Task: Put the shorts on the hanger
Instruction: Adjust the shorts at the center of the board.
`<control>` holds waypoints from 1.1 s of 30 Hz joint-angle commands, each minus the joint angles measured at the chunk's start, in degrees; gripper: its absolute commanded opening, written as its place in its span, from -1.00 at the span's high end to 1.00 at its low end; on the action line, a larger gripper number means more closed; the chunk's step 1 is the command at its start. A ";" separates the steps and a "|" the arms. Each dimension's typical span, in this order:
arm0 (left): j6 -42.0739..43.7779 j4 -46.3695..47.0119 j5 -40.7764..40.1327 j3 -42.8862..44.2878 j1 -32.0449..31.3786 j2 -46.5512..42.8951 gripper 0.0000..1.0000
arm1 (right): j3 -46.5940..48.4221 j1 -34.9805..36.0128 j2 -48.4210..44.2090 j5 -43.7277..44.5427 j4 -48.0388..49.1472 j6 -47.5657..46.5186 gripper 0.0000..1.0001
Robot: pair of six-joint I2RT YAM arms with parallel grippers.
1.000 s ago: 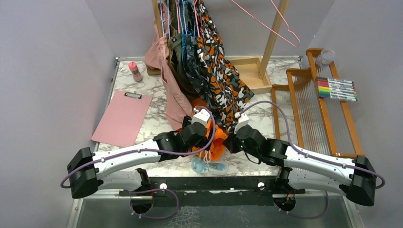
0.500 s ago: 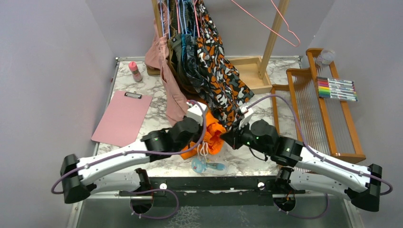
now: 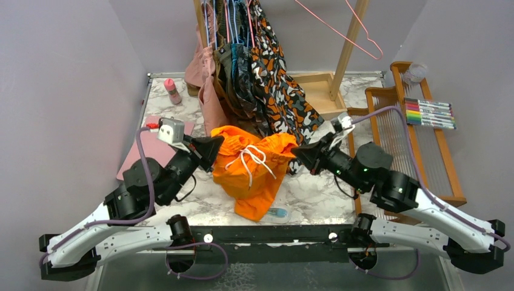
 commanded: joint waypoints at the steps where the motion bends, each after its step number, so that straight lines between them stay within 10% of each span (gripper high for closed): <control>1: -6.37 -6.52 -8.65 -9.71 -0.21 -5.14 1.00 | -8.49 0.01 -1.01 6.74 -7.00 7.57 0.98; 12: -19.77 -9.96 -2.79 -23.51 -0.23 -7.40 1.00 | -20.92 -0.04 -1.61 -1.24 -8.59 15.46 0.99; 20: -16.10 -13.10 -0.62 -19.33 -0.21 -5.66 -0.43 | -21.26 0.05 0.94 -4.51 -9.28 13.61 0.99; 33: -10.03 -14.02 10.51 -11.60 -0.22 9.37 -0.65 | -23.81 -0.02 5.80 -14.19 -7.88 11.62 0.99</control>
